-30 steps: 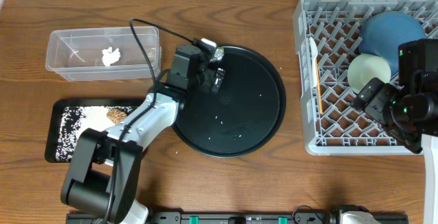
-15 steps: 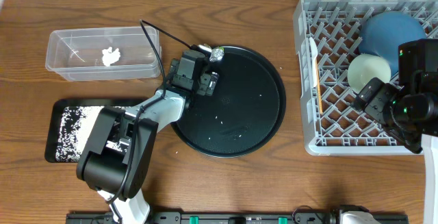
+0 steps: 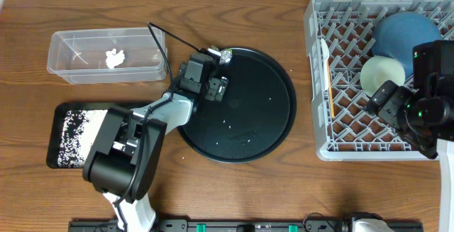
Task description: Sort waste into correct bins and load items into the dishwasher rack
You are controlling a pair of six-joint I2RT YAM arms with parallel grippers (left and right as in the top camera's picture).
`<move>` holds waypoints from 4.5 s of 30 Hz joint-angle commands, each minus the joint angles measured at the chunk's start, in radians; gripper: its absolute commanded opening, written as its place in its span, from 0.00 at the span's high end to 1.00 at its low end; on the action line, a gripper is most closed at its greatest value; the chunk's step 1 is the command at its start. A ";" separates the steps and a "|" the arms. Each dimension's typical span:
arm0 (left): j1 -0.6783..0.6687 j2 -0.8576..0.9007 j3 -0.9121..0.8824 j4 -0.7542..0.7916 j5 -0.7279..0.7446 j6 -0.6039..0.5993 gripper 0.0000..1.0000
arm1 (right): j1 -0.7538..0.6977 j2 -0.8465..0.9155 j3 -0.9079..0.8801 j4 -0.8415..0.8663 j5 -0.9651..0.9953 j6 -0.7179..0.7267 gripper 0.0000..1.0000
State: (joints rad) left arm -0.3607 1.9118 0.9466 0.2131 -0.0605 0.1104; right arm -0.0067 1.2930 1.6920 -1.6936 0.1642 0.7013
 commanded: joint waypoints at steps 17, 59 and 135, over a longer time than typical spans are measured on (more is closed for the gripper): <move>0.002 0.024 0.010 0.018 0.009 -0.030 0.18 | -0.007 -0.003 0.000 -0.002 0.003 0.016 0.01; 0.001 -0.235 0.009 -0.074 0.077 -0.044 0.12 | -0.007 -0.003 0.000 -0.002 0.003 0.016 0.01; 0.002 -0.218 0.011 -0.042 0.075 -0.153 0.18 | -0.007 -0.003 0.000 -0.001 0.003 0.016 0.01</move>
State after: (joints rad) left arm -0.3611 1.6451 0.9516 0.1963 0.0196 -0.0486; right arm -0.0067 1.2930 1.6917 -1.6936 0.1642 0.7013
